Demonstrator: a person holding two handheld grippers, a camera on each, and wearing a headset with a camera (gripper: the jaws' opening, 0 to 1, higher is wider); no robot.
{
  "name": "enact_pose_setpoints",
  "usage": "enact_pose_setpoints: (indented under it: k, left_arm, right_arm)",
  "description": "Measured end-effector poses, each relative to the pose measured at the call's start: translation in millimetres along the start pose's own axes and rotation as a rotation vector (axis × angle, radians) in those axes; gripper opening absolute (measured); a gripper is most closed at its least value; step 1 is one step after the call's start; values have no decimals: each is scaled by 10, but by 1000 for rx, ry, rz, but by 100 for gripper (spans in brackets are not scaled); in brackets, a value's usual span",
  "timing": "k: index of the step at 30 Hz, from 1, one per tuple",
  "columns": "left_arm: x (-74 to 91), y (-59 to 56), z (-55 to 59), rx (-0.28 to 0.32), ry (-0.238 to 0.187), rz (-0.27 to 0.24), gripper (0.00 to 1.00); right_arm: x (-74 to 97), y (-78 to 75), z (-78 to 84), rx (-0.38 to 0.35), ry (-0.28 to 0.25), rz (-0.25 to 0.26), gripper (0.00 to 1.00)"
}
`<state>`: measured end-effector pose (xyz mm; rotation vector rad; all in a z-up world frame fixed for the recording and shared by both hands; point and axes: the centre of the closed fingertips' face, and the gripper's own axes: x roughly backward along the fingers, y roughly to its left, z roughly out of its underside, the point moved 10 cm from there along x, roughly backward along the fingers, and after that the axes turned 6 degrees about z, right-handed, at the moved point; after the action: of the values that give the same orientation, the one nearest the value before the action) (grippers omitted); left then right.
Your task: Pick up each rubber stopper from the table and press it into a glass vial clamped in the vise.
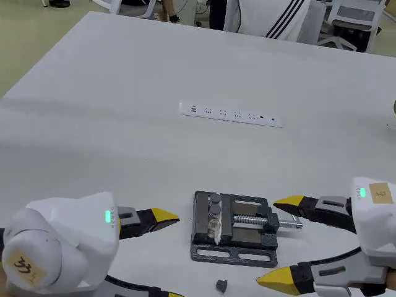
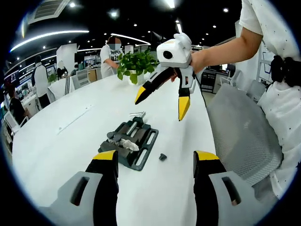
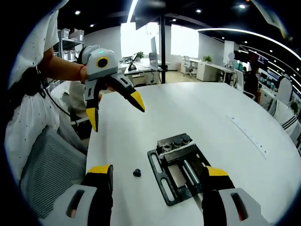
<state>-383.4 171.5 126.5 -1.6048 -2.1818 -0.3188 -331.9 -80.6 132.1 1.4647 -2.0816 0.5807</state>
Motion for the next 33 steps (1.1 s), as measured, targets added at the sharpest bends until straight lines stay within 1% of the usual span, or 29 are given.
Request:
enact_pose_setpoints:
  k: [3, 4, 7, 9, 11, 13, 14, 16, 19, 22, 24, 25, 27, 28, 31, 33]
  left_arm:
    - [-49, 25, 20, -14, 26, 18, 60]
    - [-70, 33, 28, -25, 40, 25, 59]
    - [-122, 42, 36, -29, 55, 43, 57]
    - [-167, 43, 48, -45, 77, 63, 56]
    - [-220, 36, 66, -74, 109, 88, 53]
    - [-269, 39, 91, -87, 138, 104, 50]
    - [-308, 38, 103, -110, 160, 119, 49]
    - [-375, 32, 117, -146, 181, 143, 46]
    - [-463, 42, 122, -185, 214, 165, 40]
    - [-547, 73, 125, -201, 233, 182, 33]
    - [-595, 88, 123, -228, 253, 199, 29]
    - [-618, 95, 123, -232, 259, 203, 27]
    - [-685, 119, 148, -243, 283, 215, 24]
    - [-723, 129, 158, -264, 305, 224, 22]
    - [-808, 127, 191, -274, 329, 247, 18]
    - [-854, 132, 214, -281, 337, 255, 16]
  right_arm:
    - [51, 17, 108, -5, 2, 1, 78]
    - [79, 24, 149, -14, -3, 2, 79]
    - [144, 35, 240, -40, -14, 9, 81]
    - [183, 57, 296, -49, -16, 11, 81]
    - [222, 69, 364, -61, -18, 15, 81]
    - [248, 78, 408, -71, -16, 21, 81]
    - [272, 86, 435, -73, -18, 25, 81]
    - [311, 94, 473, -79, -20, 34, 81]
    - [368, 99, 512, -95, -24, 48, 80]
    - [417, 114, 544, -100, -27, 58, 80]
    - [450, 129, 564, -108, -31, 65, 80]
    - [461, 134, 574, -110, -30, 67, 80]
    - [487, 151, 597, -113, -33, 68, 80]
    - [500, 158, 610, -116, -33, 70, 79]
    - [530, 166, 634, -122, -36, 78, 79]
    - [543, 164, 646, -124, -36, 83, 79]
